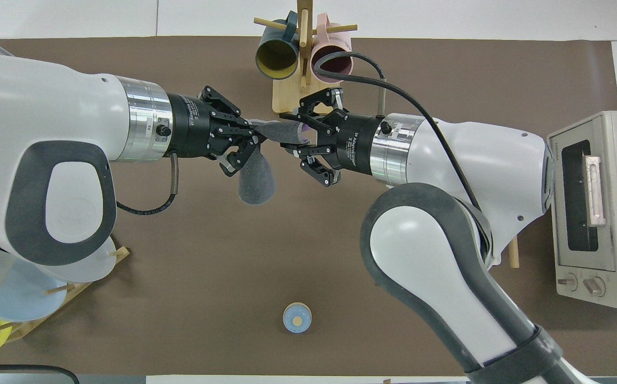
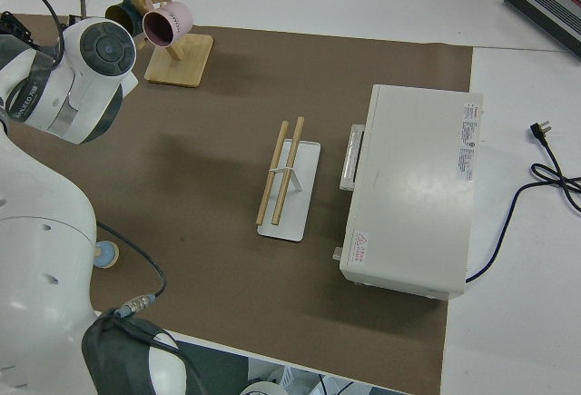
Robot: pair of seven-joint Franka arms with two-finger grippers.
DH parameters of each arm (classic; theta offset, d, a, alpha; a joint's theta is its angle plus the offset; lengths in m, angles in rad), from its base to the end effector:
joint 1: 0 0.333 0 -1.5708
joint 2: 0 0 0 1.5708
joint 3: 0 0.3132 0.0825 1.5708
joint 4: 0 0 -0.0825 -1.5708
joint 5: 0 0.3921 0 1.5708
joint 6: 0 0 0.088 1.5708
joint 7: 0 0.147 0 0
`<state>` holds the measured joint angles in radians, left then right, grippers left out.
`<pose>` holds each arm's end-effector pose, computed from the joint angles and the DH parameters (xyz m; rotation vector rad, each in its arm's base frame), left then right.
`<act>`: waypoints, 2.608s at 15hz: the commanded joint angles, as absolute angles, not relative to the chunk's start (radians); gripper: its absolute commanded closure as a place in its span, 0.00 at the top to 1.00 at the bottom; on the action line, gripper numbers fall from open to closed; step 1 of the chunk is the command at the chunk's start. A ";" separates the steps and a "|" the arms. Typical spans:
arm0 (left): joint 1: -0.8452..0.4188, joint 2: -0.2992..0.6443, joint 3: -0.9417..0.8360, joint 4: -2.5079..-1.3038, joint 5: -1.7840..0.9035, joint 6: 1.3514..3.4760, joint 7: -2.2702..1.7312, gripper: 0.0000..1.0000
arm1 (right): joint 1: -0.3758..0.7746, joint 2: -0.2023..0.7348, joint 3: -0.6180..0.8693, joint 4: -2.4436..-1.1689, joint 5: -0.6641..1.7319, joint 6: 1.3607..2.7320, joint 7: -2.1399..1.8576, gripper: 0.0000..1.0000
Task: Fold towel and hang on rack
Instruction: 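Reach the right gripper to the towel held by the left gripper, then grasp the towel with the right gripper while the left gripper releases, then carry the towel to the wooden rack with the right gripper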
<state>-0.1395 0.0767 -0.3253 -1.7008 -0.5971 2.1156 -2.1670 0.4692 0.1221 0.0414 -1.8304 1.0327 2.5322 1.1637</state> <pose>0.5552 -0.3223 0.5469 1.4759 2.1425 -0.6480 0.5808 0.3360 0.4951 -1.7094 1.3848 0.3040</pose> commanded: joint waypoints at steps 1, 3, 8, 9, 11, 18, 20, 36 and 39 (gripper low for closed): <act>-0.149 0.035 -0.321 -1.746 -0.618 2.134 -2.187 0.00 | 0.466 0.132 0.041 -1.812 1.048 2.522 1.177 0.00; -0.149 0.035 -0.321 -1.749 -0.618 2.137 -2.207 0.00 | 0.466 0.132 0.041 -1.812 1.048 2.522 1.177 0.00; -0.179 0.029 -0.321 -1.752 -0.614 2.140 -2.197 1.00 | 0.468 0.130 0.041 -1.812 1.034 2.511 1.164 0.00; -0.179 0.029 -0.319 -1.753 -0.612 2.140 -2.194 1.00 | 0.469 0.130 0.041 -1.812 1.032 2.511 1.163 0.00; -0.172 0.028 -0.319 -1.756 -0.607 2.137 -2.162 1.00 | 0.469 0.130 0.041 -1.812 1.028 2.505 1.152 0.00; -0.077 -0.017 -0.311 -1.847 -0.601 2.112 -1.817 1.00 | 0.462 0.121 0.037 -1.810 0.839 2.355 1.051 0.00; -0.028 -0.028 -0.311 -1.870 -0.581 2.109 -1.677 1.00 | 0.459 0.117 0.029 -1.810 0.807 2.304 1.019 0.00; 0.127 -0.031 -0.310 -1.853 -0.273 1.918 -0.686 1.00 | 0.181 -0.026 0.028 -1.982 0.220 1.828 0.250 0.00; 0.129 -0.029 -0.310 -1.841 -0.175 1.875 -0.554 1.00 | 0.131 -0.044 0.029 -2.034 0.115 1.861 0.186 0.00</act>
<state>0.1192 -0.0045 -0.3062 -1.8373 -0.2337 1.9210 -0.6402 0.1772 0.0042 0.0165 -1.9681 0.1623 1.8263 0.2466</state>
